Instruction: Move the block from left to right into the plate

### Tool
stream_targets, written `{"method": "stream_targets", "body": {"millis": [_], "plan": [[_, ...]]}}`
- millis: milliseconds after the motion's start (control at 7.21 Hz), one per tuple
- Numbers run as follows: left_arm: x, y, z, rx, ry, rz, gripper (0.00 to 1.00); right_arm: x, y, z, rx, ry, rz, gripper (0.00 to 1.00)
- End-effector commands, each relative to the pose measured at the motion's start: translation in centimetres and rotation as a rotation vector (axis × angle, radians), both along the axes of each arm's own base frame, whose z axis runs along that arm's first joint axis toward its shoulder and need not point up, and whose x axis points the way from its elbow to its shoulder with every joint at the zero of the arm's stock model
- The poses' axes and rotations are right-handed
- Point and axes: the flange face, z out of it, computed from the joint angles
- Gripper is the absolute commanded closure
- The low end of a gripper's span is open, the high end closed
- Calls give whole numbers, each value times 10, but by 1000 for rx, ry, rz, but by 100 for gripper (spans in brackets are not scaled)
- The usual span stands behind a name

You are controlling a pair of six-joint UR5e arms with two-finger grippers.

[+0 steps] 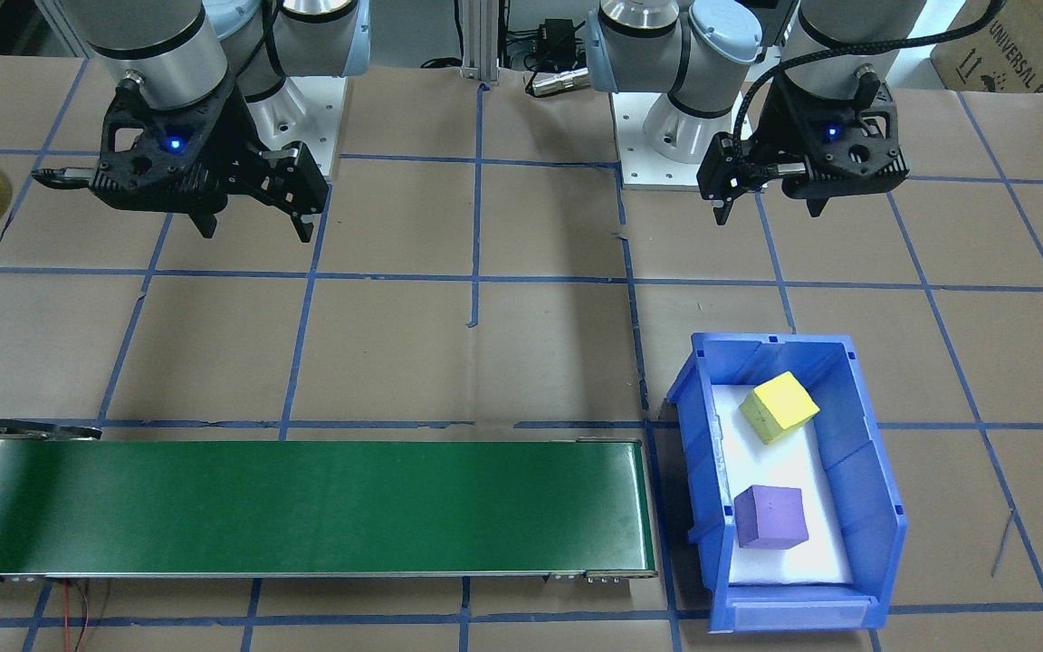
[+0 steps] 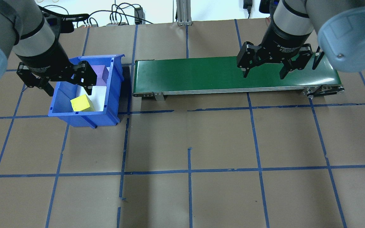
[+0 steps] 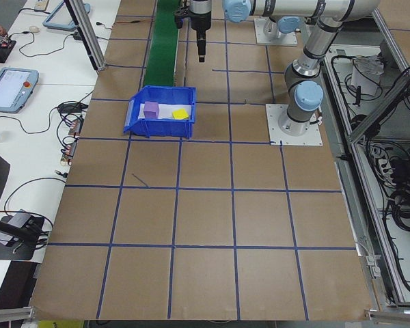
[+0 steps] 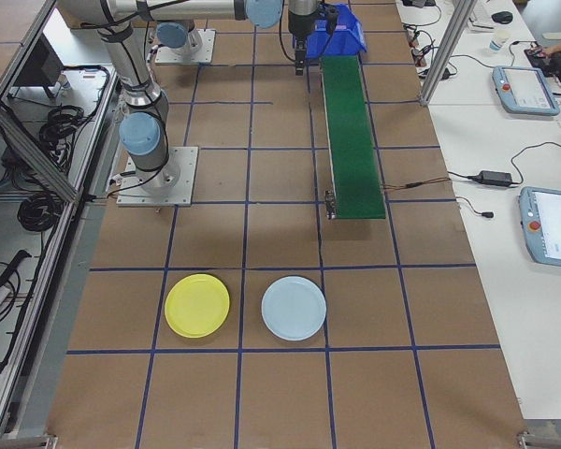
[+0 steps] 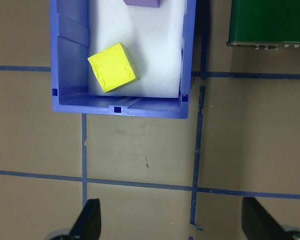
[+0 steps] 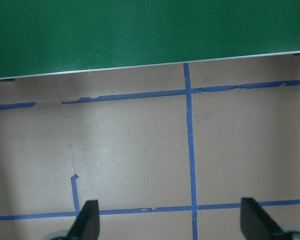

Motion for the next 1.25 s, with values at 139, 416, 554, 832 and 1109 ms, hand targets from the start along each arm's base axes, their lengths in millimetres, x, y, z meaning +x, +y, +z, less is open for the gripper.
{"method": "stream_targets", "body": {"millis": [139, 416, 554, 832, 1109], "plan": [[-9, -2, 1, -11, 0, -18, 0, 0, 0, 0, 0, 0, 0, 0], [3, -8, 4, -20, 1, -19, 0, 0, 0, 0, 0, 0, 0, 0], [10, -9, 3, -12, 1, -43, 0, 0, 0, 0, 0, 0, 0, 0], [12, -9, 1, -10, 4, -43, 0, 0, 0, 0, 0, 0, 0, 0], [20, -16, -5, -20, 8, -66, 0, 0, 0, 0, 0, 0, 0, 0]]}}
